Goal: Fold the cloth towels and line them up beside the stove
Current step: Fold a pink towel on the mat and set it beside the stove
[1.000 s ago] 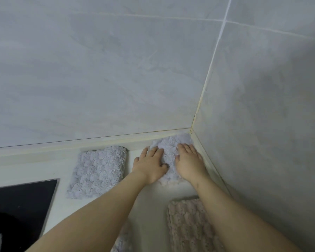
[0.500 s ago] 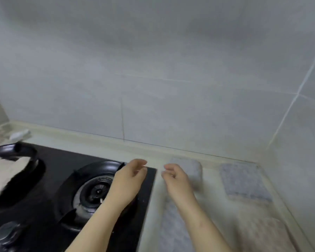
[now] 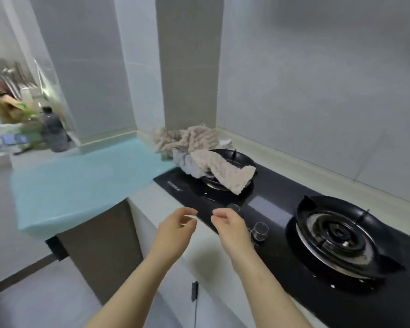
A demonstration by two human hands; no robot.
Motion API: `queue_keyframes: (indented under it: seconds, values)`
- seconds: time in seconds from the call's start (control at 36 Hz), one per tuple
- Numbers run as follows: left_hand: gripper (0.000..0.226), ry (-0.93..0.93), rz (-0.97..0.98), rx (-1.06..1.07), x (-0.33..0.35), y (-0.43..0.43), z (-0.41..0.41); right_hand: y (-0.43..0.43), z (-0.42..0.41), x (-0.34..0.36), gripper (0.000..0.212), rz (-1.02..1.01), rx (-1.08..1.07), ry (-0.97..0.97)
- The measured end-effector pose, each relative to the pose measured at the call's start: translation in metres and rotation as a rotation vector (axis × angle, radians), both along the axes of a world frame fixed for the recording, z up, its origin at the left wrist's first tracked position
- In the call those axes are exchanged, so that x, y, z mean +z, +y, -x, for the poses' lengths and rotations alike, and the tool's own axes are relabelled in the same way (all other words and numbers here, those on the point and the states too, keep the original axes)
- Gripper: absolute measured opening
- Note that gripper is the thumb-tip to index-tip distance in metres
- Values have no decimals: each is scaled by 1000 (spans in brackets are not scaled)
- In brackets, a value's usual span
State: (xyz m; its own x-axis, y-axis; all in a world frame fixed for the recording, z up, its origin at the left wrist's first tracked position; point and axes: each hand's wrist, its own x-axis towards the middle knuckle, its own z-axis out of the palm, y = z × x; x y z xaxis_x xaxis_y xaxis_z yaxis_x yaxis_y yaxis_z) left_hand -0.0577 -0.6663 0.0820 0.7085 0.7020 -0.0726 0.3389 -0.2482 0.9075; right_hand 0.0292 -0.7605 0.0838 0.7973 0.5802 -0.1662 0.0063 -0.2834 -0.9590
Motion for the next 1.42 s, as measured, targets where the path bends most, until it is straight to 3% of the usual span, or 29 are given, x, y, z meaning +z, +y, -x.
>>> queue_keyframes:
  seconds: [0.31,0.56,0.69,0.92,1.11,1.25,1.42]
  values:
    - [18,17,63,53,-11,107,46,108,45,-9,20,75,61,2]
    - [18,35,18,52,-16,176,5,176,-2,-14,19,53,5,-49]
    - [18,27,-35,42,-10,220,-43,216,-51,-12,24,65,-15,-167]
    - [35,78,-254,30,-3,285,-136,267,-129,-14,41,544,-97,-673]
    - [64,333,-591,-46,-16,327,-196,290,-167,-35,70,819,11,-615]
    - [65,442,-607,-192,-30,352,-224,296,-177,-45,54,812,-49,-623]
    - [33,413,-687,-162,-48,377,-237,300,-192,-49,33,653,-165,-631]
